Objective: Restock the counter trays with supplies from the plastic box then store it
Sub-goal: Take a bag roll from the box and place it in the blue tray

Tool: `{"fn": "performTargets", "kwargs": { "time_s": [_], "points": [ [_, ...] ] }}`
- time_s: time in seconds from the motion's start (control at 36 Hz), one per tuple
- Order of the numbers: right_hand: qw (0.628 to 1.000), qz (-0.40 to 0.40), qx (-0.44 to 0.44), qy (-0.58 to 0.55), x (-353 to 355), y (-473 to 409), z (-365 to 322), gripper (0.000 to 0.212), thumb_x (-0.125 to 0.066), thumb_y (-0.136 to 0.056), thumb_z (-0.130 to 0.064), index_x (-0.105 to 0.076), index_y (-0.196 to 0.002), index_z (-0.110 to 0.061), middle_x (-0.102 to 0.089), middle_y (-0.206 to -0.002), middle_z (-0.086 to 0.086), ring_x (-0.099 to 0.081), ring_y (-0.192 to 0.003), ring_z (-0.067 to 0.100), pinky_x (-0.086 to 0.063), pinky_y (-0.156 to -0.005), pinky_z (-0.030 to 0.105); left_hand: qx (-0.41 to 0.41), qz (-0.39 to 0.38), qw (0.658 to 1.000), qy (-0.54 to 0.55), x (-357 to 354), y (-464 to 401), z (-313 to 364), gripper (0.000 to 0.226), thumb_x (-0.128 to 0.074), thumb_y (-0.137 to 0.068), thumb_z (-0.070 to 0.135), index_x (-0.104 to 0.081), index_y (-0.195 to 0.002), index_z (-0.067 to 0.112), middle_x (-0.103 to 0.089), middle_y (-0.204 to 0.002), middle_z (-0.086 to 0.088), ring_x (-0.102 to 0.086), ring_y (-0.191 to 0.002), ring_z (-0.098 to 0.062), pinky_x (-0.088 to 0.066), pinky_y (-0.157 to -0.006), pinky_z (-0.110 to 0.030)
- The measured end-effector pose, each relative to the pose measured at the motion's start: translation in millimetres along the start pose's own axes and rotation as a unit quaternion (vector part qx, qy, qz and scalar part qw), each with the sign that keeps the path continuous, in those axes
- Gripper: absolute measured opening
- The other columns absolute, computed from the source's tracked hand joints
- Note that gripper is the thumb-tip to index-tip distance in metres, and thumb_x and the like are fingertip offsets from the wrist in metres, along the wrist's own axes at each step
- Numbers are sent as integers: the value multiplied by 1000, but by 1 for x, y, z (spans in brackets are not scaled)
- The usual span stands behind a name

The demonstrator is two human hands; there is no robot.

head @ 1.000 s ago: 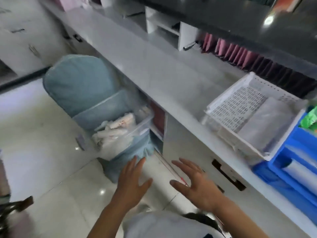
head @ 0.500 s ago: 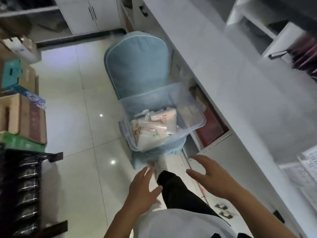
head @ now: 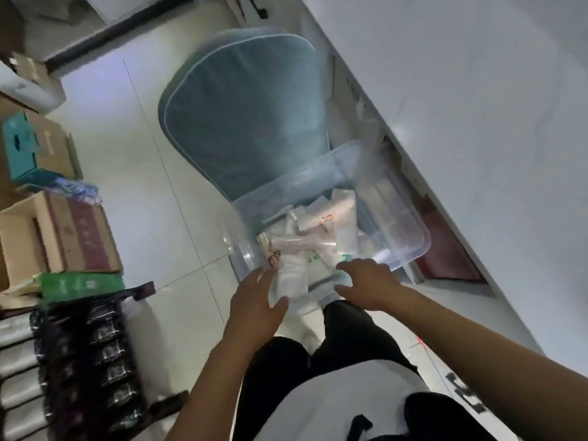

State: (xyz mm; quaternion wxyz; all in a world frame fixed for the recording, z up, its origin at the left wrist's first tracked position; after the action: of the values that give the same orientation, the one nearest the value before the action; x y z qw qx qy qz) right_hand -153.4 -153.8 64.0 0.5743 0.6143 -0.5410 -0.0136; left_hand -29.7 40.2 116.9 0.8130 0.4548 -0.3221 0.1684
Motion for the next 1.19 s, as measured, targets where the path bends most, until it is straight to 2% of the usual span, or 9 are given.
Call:
{"fn": "performTargets", "kwargs": {
  "time_s": [0.19,0.33,0.44,0.56,0.69,0.83,0.97,1.08,1.19],
  "points": [
    [998,1,-34,59,-32,-66,27,62,-39,-92,-59,-36,-145,-26,-44,-149,6,-33,-140,29,-18,-114,55,10,-81,993,-82,-48,-102,-14,68,-57,-90,45,-31,-151,29,-29,-161,-3,-29,-145,-25,-29,-116,-40],
    [995,29,-22,97,-63,-93,42,85,-3,-82,-68,-46,-139,-24,-51,-142,7,-37,-138,30,-17,-113,58,-8,-98,976,-192,-79,-180,-34,74,-58,-88,43,-26,-153,24,-28,-160,-7,-29,-145,-29,-29,-116,-46],
    [991,62,2,116,-78,-99,44,70,-18,-89,-62,-63,-122,-20,-66,-125,6,-53,-125,29,-29,-110,53,-60,-38,962,-263,-88,-233,-42,69,-63,-81,28,-38,-145,19,-43,-148,-11,-42,-135,-32,-34,-110,-49],
    [986,116,-5,117,-77,-99,46,56,-34,-90,-56,-70,-112,-19,-72,-114,5,-61,-114,28,-41,-102,46,-128,15,941,-313,-92,-268,-48,50,-59,-75,12,-56,-125,10,-63,-118,-14,-60,-109,-35,-45,-96,-48],
    [983,147,-23,110,-75,-100,43,54,-36,-88,-53,-71,-111,-19,-73,-112,2,-64,-113,27,-47,-97,43,-146,-60,919,-361,-99,-291,-48,41,-60,-86,14,-51,-126,14,-62,-111,-8,-62,-101,-28,-48,-82,-38],
    [980,166,-27,109,-76,-100,44,52,-38,-88,-52,-72,-110,-19,-74,-111,1,-67,-108,25,-54,-87,40,-137,-92,916,-367,-113,-304,-48,56,-70,-81,13,-47,-131,16,-59,-116,-7,-61,-105,-26,-48,-82,-36],
    [978,187,-31,88,-74,-96,41,49,-40,-87,-49,-72,-108,-18,-74,-110,1,-67,-106,27,-55,-78,37,-126,-105,922,-350,-110,-305,-46,46,-68,-80,12,-52,-123,16,-61,-112,-5,-64,-103,-26,-47,-73,-34],
    [986,156,-50,39,-71,-96,40,54,-40,-88,-53,-67,-121,-20,-67,-125,4,-57,-123,28,-48,-98,45,-98,-123,961,-229,-84,-282,-44,45,-76,-78,24,-56,-118,18,-66,-115,-4,-64,-105,-26,-51,-80,-36],
    [962,205,-74,-166,-49,-83,14,55,-50,-91,-53,-54,-138,-25,-53,-143,1,-40,-138,23,-30,-115,44,-55,-132,987,-67,-52,-232,-34,58,-79,-74,38,-58,-125,22,-67,-115,4,-64,-104,-22,-54,-90,-40]
  ]
}}
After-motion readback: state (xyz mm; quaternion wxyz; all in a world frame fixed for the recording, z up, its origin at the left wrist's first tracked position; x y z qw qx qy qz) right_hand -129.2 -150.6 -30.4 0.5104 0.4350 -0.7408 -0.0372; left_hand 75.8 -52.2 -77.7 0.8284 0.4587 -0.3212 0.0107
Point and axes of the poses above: each hand's wrist, its own y-axis away from the middle knuckle, its own x-axis out of the back of the hand, z = x × y, the point moved 4 cm from there along -y, towards the middle knuckle
